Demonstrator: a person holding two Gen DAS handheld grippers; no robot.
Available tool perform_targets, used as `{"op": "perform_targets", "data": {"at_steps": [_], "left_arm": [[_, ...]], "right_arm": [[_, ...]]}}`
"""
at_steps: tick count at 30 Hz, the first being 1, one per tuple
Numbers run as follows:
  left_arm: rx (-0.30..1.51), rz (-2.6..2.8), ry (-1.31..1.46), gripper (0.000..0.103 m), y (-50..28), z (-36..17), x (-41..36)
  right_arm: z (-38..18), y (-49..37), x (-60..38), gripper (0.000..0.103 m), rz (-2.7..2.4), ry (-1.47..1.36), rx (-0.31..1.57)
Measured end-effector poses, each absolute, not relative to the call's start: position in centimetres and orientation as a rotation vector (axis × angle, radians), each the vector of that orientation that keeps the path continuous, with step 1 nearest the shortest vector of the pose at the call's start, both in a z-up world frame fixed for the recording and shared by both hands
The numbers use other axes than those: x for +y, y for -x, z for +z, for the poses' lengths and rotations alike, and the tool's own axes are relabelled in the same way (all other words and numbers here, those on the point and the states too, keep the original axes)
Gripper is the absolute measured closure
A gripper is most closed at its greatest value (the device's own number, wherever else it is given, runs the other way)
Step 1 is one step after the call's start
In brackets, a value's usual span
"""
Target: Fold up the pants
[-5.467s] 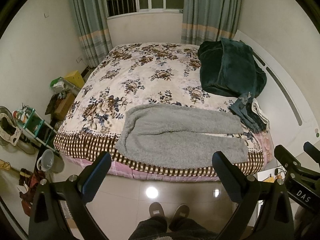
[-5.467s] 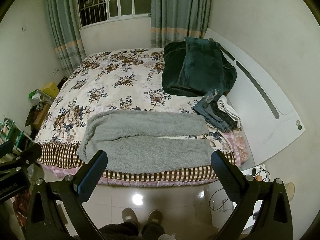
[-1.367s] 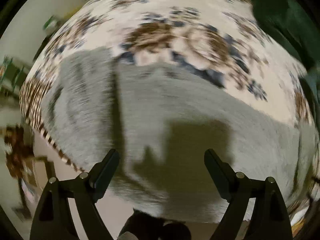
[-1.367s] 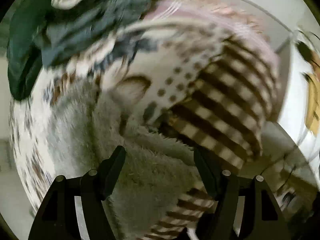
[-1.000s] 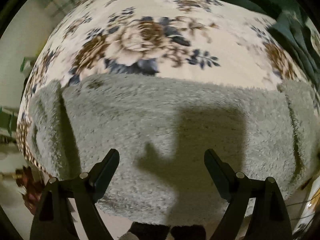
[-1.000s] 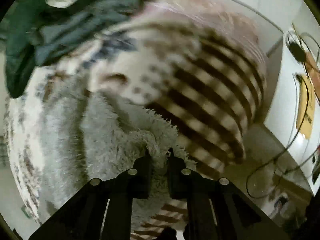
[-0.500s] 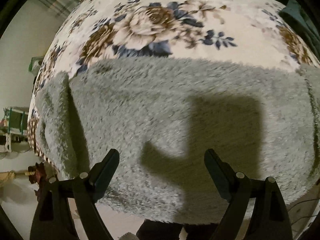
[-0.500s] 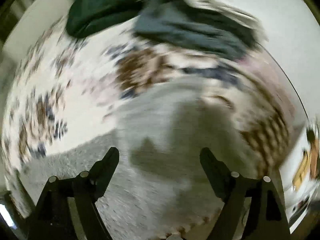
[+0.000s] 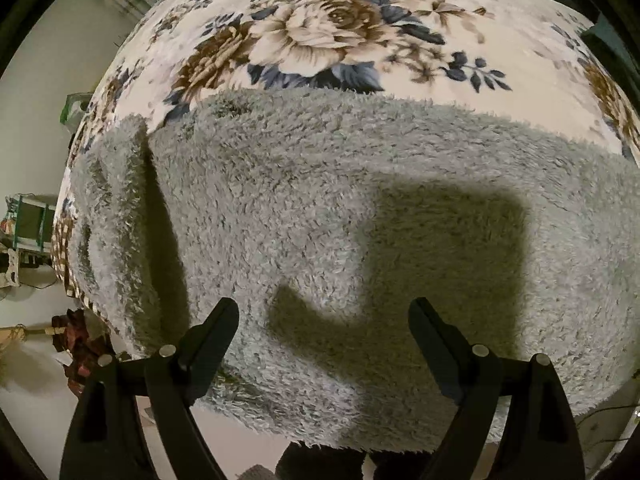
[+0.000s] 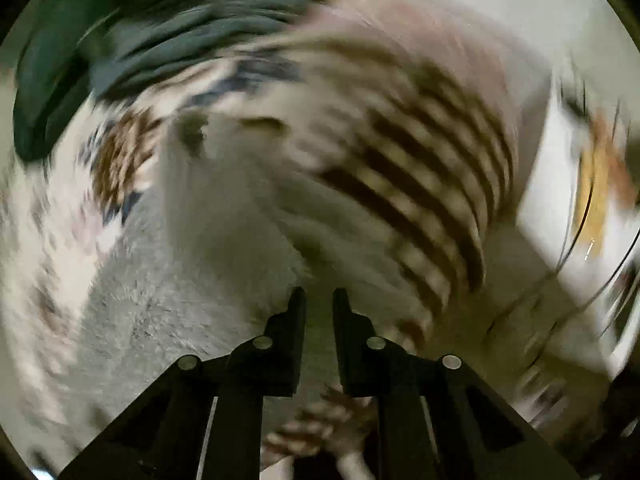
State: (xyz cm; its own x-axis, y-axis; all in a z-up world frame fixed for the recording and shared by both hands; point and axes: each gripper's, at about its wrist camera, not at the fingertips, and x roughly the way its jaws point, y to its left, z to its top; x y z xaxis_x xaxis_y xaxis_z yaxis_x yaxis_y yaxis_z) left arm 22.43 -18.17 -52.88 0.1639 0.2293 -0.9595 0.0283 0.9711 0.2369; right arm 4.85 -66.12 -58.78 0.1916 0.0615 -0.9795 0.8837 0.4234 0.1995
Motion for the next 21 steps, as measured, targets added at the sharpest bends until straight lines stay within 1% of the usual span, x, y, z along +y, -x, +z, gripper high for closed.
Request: {"op": "perform_targets", "data": {"at_steps": [2,3,4,6,9,11,13,15,19,21], "left_arm": [[1.409,0.136,-0.215,0.016,-22.3,-53.0,-18.2],[1.411,0.133,-0.215,0.016,-22.3,-53.0,-18.2],[1.414,0.131,-0.217,0.016,-22.2,-53.0,-18.2],[1.418,0.127,-0.216,0.016,-22.1,-52.9,-18.1],[1.418,0.127,-0.221,0.016,-21.9,-52.7,-18.1],[1.420,0.130,-0.227,0.016,-21.9,-52.7,-18.1],[1.421,0.133,-0.231,0.016,-21.9,-52.6,-18.1],[1.417,0.134,-0.230,0.016,-21.8,-52.5,-18.0],[1.412,0.130,-0.229,0.016,-21.7,-52.3,-18.0],[1.410,0.132,-0.226,0.016,-21.7,-52.3,-18.0]], "right_arm": [[-59.7,-2.2,-67.4,0.073,-0.703,-1.159,1.180],[-59.9,-1.1,-67.7,0.060,-0.684,-1.241,1.123],[-60.1,-0.4,-68.0,0.054,-0.657,-1.311,1.069],[-60.6,0.0,-67.8,0.054,-0.618,-1.401,1.011],[-62.3,-0.5,-66.8,0.053,-0.578,-1.483,0.998],[-63.3,-1.7,-66.2,0.053,-0.612,-1.445,1.048],[-63.5,-2.5,-65.7,0.053,-0.611,-1.434,1.021],[-63.8,-3.5,-65.5,0.053,-0.624,-1.403,1.037],[-62.8,-4.4,-65.2,0.053,-0.623,-1.369,1.011],[-62.1,-4.5,-65.0,0.053,-0.674,-1.326,1.039]]}}
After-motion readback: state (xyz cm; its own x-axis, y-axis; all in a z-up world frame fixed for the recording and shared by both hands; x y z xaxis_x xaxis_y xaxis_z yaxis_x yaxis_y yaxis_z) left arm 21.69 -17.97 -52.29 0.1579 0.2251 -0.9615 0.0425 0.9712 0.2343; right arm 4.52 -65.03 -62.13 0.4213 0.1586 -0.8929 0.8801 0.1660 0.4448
